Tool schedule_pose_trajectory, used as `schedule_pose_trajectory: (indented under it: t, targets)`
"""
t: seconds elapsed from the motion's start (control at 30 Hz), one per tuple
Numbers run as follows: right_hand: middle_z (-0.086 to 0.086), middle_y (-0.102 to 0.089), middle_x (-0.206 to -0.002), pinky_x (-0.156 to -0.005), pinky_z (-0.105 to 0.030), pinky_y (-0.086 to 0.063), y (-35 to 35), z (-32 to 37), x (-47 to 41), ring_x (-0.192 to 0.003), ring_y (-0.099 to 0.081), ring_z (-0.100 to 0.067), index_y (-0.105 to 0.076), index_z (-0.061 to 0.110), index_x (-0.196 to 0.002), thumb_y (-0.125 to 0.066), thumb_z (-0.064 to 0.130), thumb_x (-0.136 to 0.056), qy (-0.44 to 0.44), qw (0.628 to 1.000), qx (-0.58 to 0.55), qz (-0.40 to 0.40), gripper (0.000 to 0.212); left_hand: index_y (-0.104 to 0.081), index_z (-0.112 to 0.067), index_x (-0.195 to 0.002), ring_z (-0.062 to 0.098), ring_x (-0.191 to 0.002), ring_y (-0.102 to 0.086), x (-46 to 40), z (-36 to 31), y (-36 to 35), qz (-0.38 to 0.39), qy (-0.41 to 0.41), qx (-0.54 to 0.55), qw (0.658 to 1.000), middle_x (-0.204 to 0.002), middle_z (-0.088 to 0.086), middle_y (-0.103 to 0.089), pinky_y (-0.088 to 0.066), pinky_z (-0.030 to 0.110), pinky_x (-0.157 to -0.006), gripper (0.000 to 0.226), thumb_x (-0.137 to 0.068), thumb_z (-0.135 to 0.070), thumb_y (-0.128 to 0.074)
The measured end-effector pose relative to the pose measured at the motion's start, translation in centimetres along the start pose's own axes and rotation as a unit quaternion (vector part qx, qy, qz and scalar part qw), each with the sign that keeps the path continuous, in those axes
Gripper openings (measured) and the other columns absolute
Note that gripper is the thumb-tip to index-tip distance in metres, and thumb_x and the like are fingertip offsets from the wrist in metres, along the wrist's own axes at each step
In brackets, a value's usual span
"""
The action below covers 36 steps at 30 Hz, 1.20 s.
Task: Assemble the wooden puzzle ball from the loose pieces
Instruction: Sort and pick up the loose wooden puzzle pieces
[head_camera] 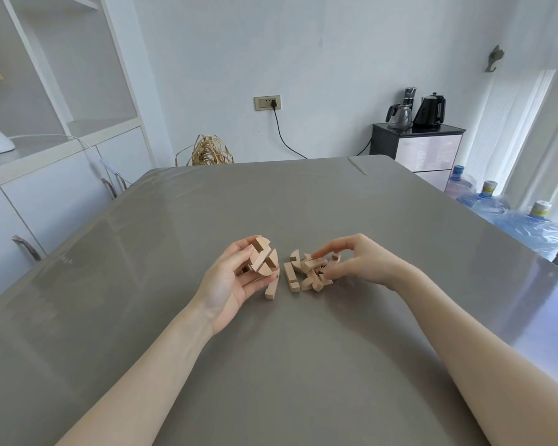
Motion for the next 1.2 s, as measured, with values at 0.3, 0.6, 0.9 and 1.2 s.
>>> schedule_pose_trajectory:
  t: [0.3, 0.6, 0.9, 1.2]
  targets:
    - [0.013, -0.064, -0.073, -0.099, -0.04, -0.04, -0.8, -0.6, -0.9, -0.078, -0.056, -0.008, -0.069, 0.021, -0.086, -0.065, 0.026, -0.087, 0.01, 0.989, 0.067, -0.133, 0.007, -0.056, -0.008, -0.122, 0.035, -0.105, -0.061, -0.1, 0.3, 0.0, -0.005, 0.004, -0.011, 1.0, -0.114, 0.016, -0.063, -0.054, 0.04, -0.089, 0.028, -0.099, -0.016, -0.044]
    - [-0.001, -0.06, -0.082, -0.061, -0.02, -0.045, 0.6, -2.0, -1.3, -0.073, -0.057, -0.017, -0.065, 0.016, -0.096, -0.066, 0.019, -0.087, 0.004, 0.975, -0.036, -0.22, 0.01, -0.055, -0.006, -0.125, 0.035, -0.102, -0.062, -0.1, 0.5, -0.3, -0.001, 0.008, -0.007, 1.0, -0.111, 0.016, -0.063, -0.051, 0.043, -0.093, 0.03, -0.099, -0.015, -0.041]
    - [-0.004, -0.067, -0.081, -0.058, -0.017, -0.042, 0.2, -2.1, -1.4, -0.072, -0.053, -0.014, -0.07, 0.014, -0.087, -0.066, 0.016, -0.086, 0.014, 0.976, 0.036, -0.213, 0.005, -0.058, -0.008, -0.119, 0.037, -0.106, -0.059, 0.2, 1.1, -0.9, 0.021, 0.034, 0.01, 0.999, -0.117, 0.019, -0.062, -0.058, 0.037, -0.083, 0.026, -0.099, -0.014, -0.042]
    - [-0.006, -0.068, -0.074, -0.067, -0.023, -0.053, -1.1, 0.6, -0.6, -0.068, -0.063, -0.013, -0.071, 0.011, -0.082, -0.063, 0.0, -0.086, 0.101, 0.953, -0.248, -0.144, 0.014, -0.055, -0.01, -0.125, 0.027, -0.098, -0.064, 0.3, 1.2, -1.3, 0.031, 0.035, 0.029, 0.998, -0.105, 0.008, -0.067, -0.055, 0.04, -0.089, 0.031, -0.095, -0.008, -0.049]
Point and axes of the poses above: each hand's wrist, its own x-axis away from the middle knuckle, its own y-axis out of the back of the hand, z = x × y, the point moved 4 cm from there along -x, towards the middle knuckle
